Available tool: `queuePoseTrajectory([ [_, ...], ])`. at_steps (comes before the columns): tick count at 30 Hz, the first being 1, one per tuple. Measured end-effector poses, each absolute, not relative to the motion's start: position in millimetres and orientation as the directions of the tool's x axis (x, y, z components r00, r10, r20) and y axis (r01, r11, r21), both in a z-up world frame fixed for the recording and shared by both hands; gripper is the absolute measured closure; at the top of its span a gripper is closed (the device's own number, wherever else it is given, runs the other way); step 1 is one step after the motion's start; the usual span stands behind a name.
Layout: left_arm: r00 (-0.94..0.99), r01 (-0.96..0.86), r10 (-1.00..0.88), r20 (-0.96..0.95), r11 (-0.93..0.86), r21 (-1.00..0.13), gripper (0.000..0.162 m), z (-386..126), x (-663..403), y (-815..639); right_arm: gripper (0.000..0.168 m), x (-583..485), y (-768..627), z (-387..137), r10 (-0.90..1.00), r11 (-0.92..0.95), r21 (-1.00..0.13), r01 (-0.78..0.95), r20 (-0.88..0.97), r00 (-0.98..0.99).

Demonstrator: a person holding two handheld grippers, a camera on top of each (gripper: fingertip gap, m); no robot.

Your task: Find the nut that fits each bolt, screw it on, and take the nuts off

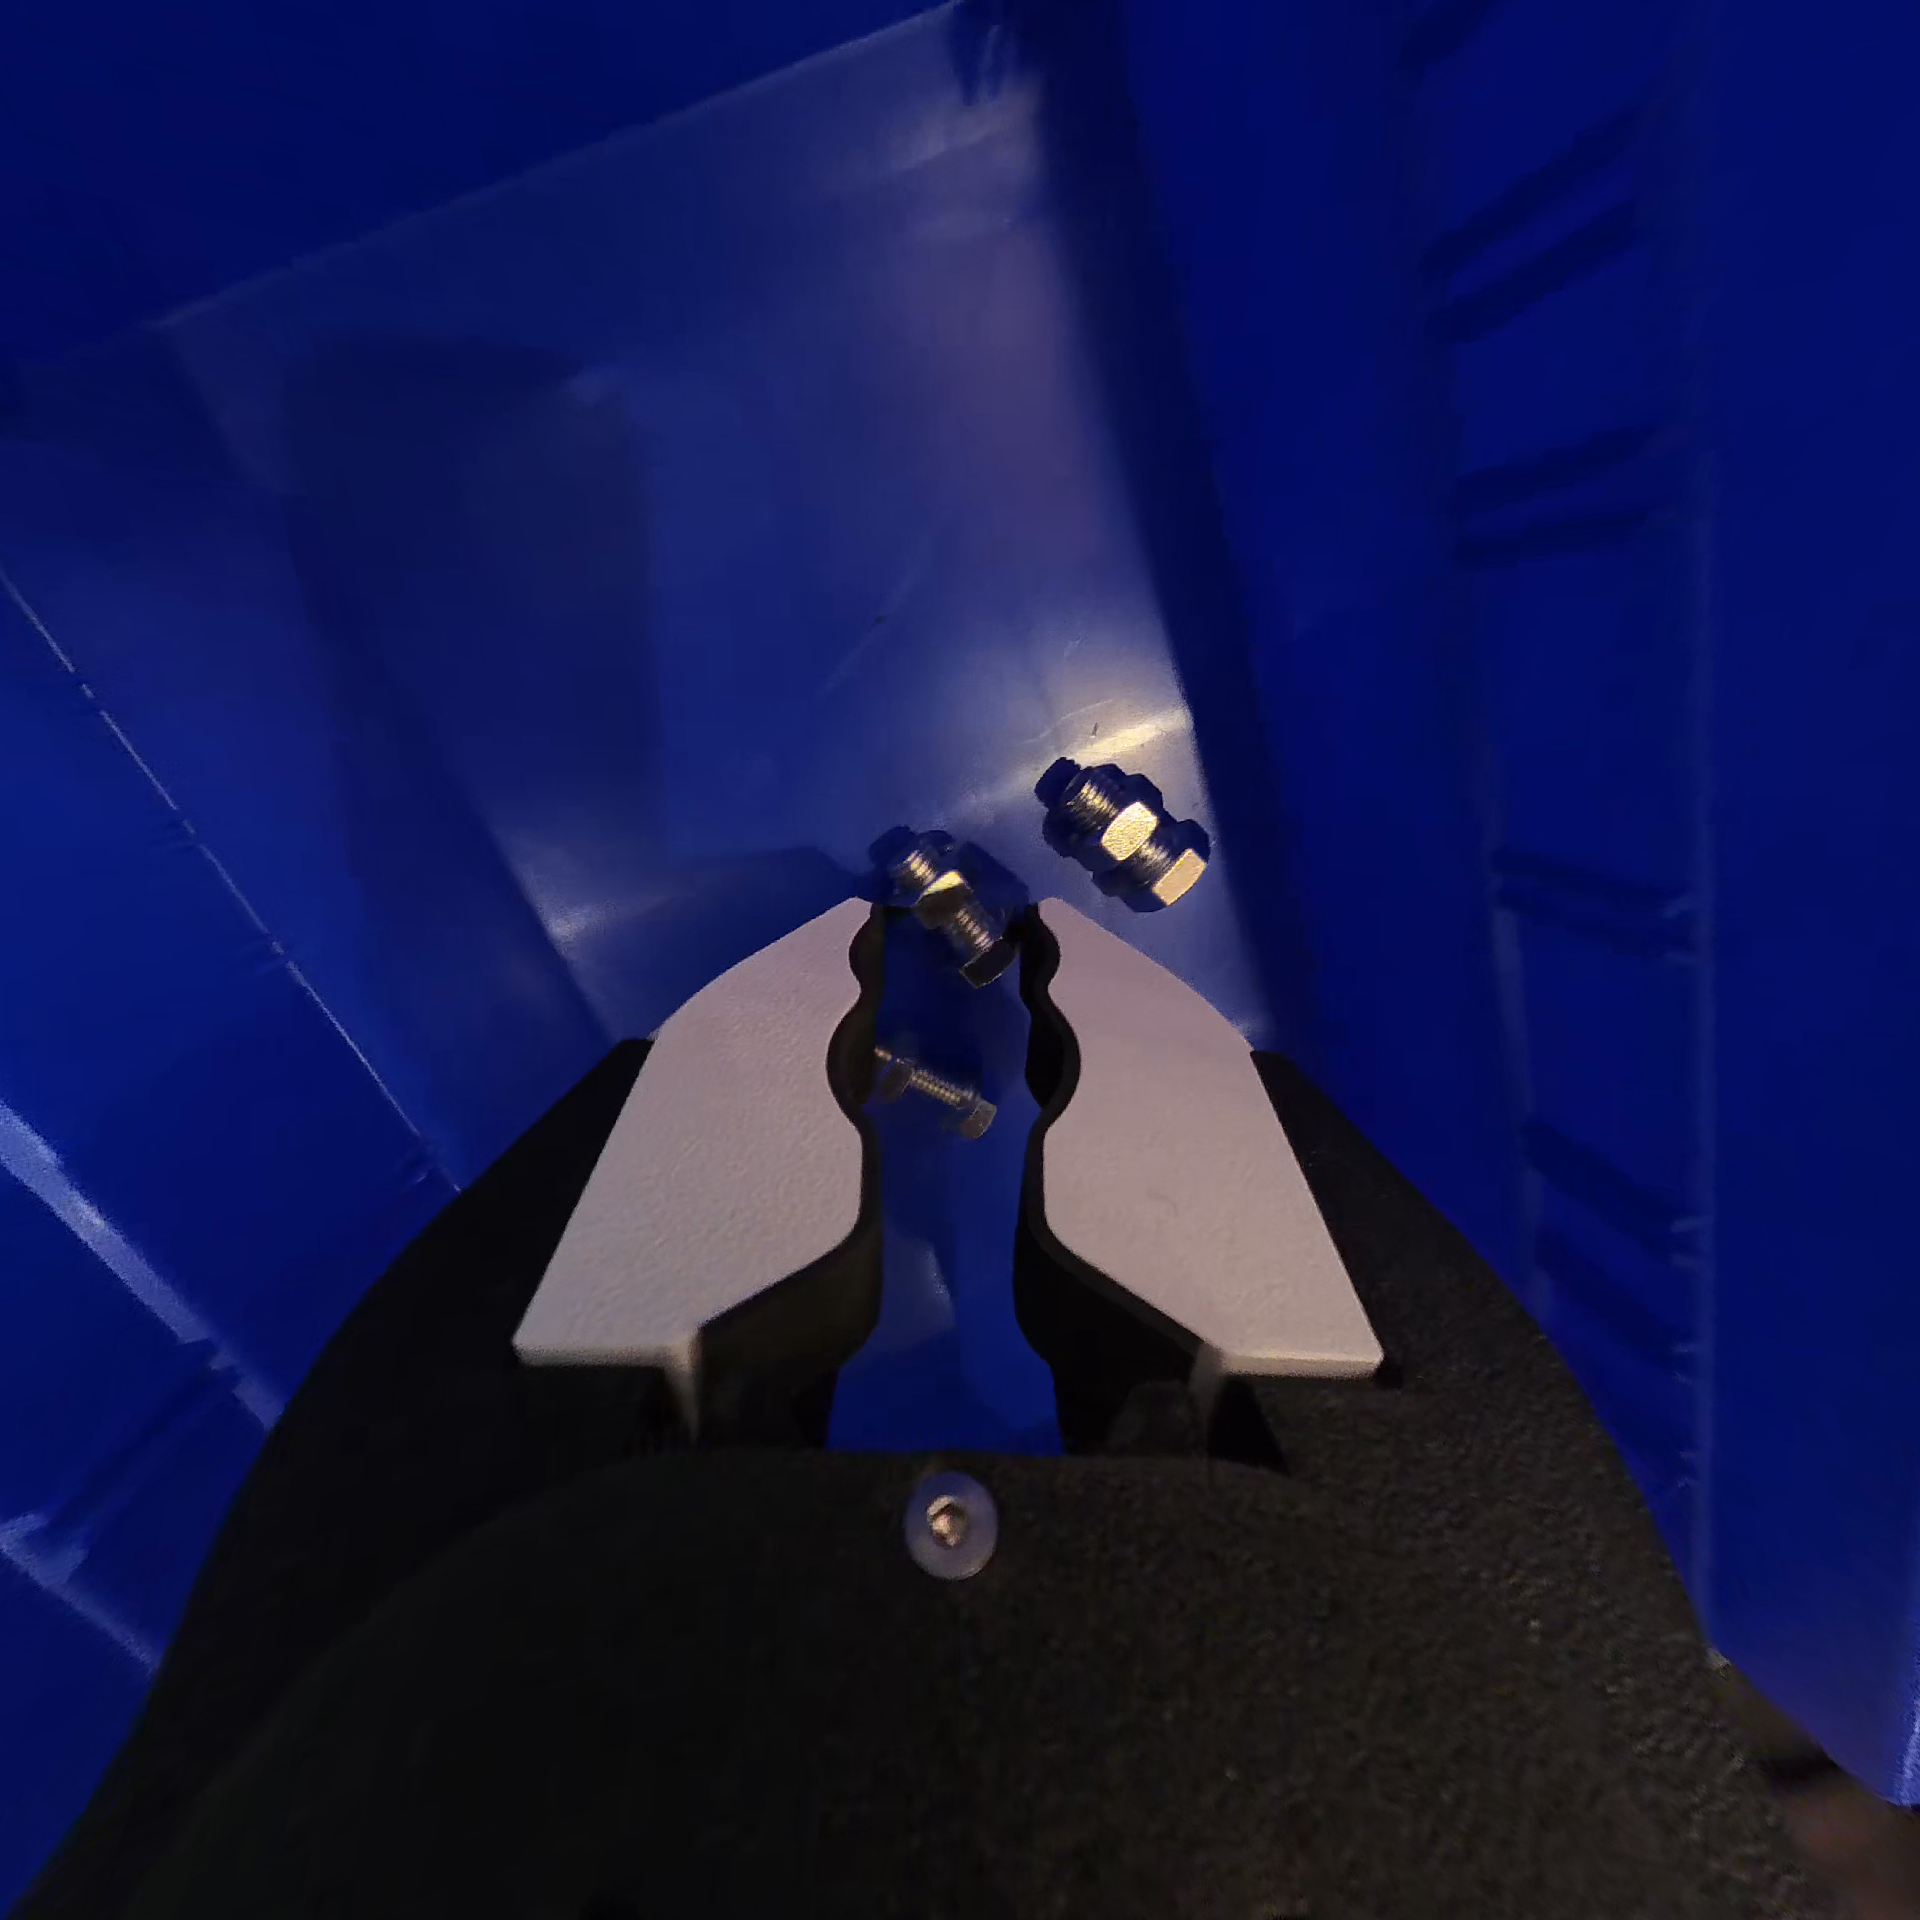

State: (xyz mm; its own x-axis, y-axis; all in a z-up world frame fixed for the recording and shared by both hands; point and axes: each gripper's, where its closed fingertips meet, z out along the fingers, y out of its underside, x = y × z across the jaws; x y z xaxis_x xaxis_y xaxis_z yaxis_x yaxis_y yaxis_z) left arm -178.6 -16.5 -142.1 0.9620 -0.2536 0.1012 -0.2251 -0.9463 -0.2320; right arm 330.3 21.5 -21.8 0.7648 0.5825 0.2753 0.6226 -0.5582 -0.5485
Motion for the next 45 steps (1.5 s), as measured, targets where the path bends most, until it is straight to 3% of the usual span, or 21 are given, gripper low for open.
queuePoseTrajectory([
  [9, 0.973, -0.185, -0.210, 0.099, -0.958, -0.221, 0.138, -145, -179, -15, 0.148, 328, 22, -23, 0.586, -0.558, -0.545, 0.626, 0.275, 0.762],
  [23, 0.908, -0.406, -0.417, 0.024, -0.894, -0.189, 0.144, -148, -179, -18, 0.148, 325, 22, -24, 0.595, -0.546, -0.537, 0.643, 0.292, 0.749],
  [30, 0.908, -0.402, -0.418, 0.041, -0.892, -0.208, 0.144, -146, -178, -16, 0.148, 324, 22, -23, 0.598, -0.540, -0.534, 0.651, 0.301, 0.743],
  [34, 0.907, -0.366, -0.414, 0.079, -0.867, -0.338, 0.143, -119, -174, -8, 0.148, 324, 23, -18, 0.588, -0.531, -0.547, 0.647, 0.312, 0.747],
  [37, 0.885, -0.352, -0.455, 0.099, -0.793, -0.497, 0.144, -81, -163, -2, 0.149, 322, 25, -7, 0.566, -0.511, -0.591, 0.624, 0.315, 0.762],
  [42, 0.818, -0.360, -0.575, 0.019, -0.537, -0.763, 0.144, 2, -124, -3, 0.149, 300, 24, 27, 0.564, -0.365, -0.710, 0.602, 0.346, 0.750],
  [45, 0.715, -0.361, -0.699, -0.038, -0.322, -0.875, 0.144, 48, -74, -21, 0.150, 255, 6, 55, 0.677, -0.184, -0.817, 0.546, 0.297, 0.673],
])
